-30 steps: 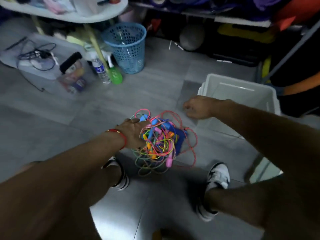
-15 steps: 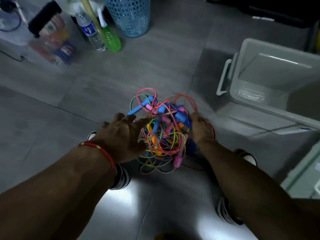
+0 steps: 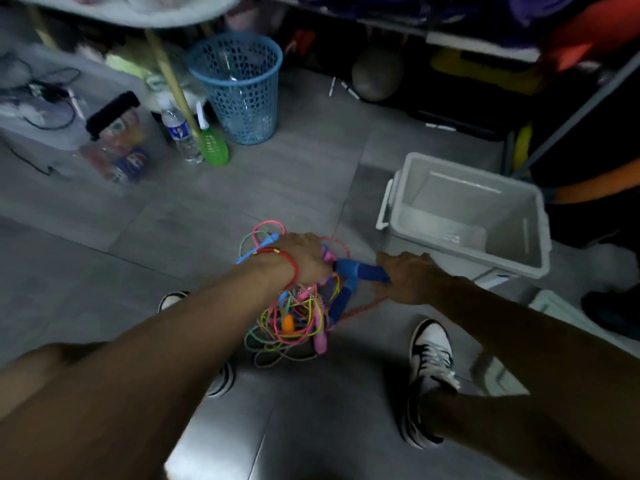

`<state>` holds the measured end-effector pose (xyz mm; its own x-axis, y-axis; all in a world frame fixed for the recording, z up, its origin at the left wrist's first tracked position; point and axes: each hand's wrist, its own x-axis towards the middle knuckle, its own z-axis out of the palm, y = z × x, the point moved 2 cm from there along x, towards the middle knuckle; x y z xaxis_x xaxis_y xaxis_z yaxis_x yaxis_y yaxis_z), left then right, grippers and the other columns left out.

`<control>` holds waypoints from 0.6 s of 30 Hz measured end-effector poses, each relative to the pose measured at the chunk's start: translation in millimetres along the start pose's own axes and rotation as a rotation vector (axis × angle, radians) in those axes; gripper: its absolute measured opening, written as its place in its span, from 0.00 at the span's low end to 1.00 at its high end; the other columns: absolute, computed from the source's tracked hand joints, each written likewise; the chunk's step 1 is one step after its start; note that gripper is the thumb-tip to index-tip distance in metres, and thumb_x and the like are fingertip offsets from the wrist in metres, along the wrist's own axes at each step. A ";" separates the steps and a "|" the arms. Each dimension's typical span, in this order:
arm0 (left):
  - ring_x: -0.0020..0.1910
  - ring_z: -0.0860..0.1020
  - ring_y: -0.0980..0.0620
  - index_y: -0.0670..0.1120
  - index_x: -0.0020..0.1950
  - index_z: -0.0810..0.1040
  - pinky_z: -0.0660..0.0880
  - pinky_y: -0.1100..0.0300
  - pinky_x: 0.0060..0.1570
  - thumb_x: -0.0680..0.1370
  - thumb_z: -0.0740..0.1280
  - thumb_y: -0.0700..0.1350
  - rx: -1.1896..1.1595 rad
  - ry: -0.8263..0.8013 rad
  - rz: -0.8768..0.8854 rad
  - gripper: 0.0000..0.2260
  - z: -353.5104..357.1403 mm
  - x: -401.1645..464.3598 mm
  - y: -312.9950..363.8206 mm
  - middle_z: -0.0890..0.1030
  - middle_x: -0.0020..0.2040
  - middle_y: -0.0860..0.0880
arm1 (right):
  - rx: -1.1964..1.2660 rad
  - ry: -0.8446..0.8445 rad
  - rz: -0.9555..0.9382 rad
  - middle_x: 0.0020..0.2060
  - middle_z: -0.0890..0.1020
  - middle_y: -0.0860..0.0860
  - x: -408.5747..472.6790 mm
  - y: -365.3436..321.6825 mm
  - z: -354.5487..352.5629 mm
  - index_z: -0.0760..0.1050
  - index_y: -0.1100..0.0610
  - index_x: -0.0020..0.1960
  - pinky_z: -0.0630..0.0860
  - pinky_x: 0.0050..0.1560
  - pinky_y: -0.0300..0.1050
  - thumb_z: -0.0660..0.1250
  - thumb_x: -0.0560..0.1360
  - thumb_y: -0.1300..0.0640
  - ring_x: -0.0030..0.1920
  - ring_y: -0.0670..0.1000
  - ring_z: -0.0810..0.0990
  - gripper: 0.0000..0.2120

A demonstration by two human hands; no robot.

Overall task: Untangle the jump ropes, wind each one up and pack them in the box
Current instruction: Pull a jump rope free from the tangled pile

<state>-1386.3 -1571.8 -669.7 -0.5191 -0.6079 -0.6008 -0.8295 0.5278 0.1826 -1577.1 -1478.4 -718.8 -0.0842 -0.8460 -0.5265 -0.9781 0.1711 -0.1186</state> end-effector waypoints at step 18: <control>0.35 0.73 0.52 0.48 0.39 0.67 0.72 0.60 0.37 0.75 0.69 0.32 -1.153 0.482 -0.214 0.15 21.7 -36.5 -24.3 0.71 0.35 0.48 | -0.027 -0.169 -0.181 0.60 0.80 0.55 -63.4 -13.7 20.8 0.77 0.57 0.62 0.74 0.61 0.49 0.66 0.75 0.52 0.62 0.58 0.78 0.17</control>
<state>-1342.8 -1549.6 -669.1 -0.1741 -0.8983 -0.4033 -0.4771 -0.2813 0.8326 -1554.4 -1416.6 -701.2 0.1240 -0.7651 -0.6319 -0.9792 0.0086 -0.2026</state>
